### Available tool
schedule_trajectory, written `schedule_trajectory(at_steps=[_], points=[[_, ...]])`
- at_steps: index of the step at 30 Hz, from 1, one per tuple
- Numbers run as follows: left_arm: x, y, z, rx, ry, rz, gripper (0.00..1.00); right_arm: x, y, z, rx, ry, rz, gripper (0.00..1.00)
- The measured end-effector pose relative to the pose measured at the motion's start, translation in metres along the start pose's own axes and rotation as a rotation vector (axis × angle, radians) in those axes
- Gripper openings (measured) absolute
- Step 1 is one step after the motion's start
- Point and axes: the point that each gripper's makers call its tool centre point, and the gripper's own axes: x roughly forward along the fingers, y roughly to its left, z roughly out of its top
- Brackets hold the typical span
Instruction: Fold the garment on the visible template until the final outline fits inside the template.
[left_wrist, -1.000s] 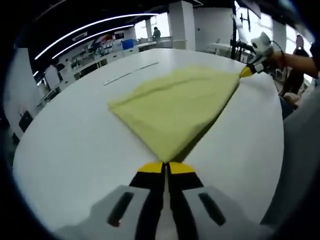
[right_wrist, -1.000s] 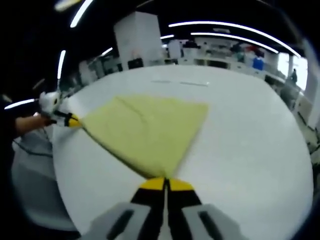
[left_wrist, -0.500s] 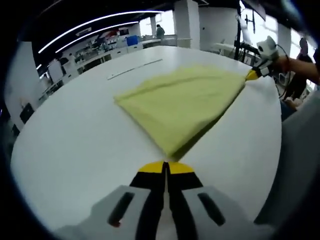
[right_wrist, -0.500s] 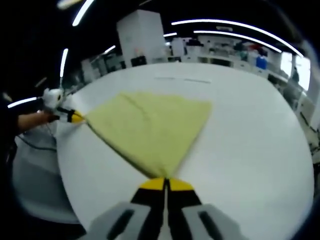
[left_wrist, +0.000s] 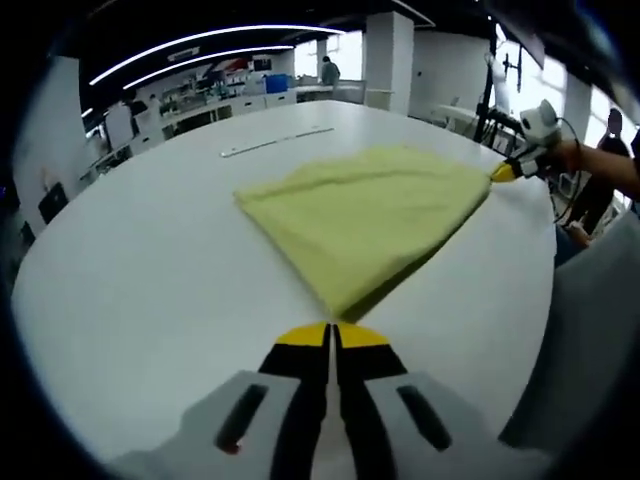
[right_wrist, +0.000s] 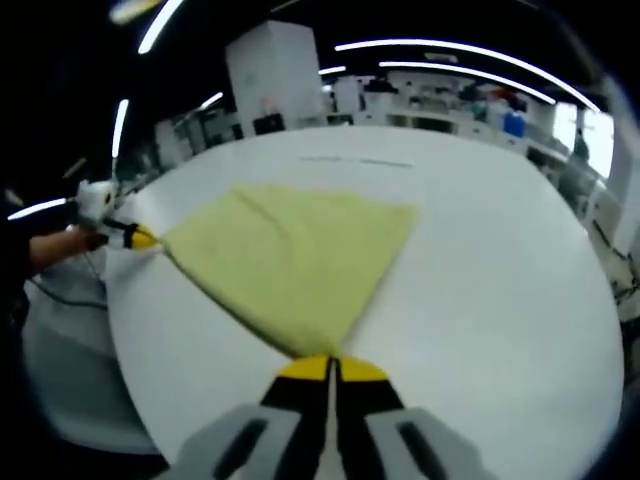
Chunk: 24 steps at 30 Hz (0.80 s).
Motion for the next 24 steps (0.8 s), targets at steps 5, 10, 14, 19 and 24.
schedule_trajectory(at_steps=[5,10,14,19,24], points=[[-0.006,0.001,0.001,-0.048,-0.024,-0.005,0.11,-0.004,0.002,0.0,0.02,0.01,0.002,0.1],[-0.011,-0.001,0.011,-0.11,-0.061,-0.011,0.26,-0.007,0.008,0.005,-0.003,0.008,0.002,0.29],[-0.019,-0.007,0.024,-0.131,-0.093,-0.014,0.41,-0.013,0.014,0.015,-0.039,-0.012,-0.009,0.44],[-0.024,-0.018,0.035,-0.1,-0.114,-0.038,0.57,-0.02,0.021,0.026,-0.066,-0.031,0.0,0.59],[-0.031,-0.029,0.043,-0.056,-0.116,-0.052,0.7,-0.034,0.03,0.042,-0.081,-0.077,0.004,0.71]])
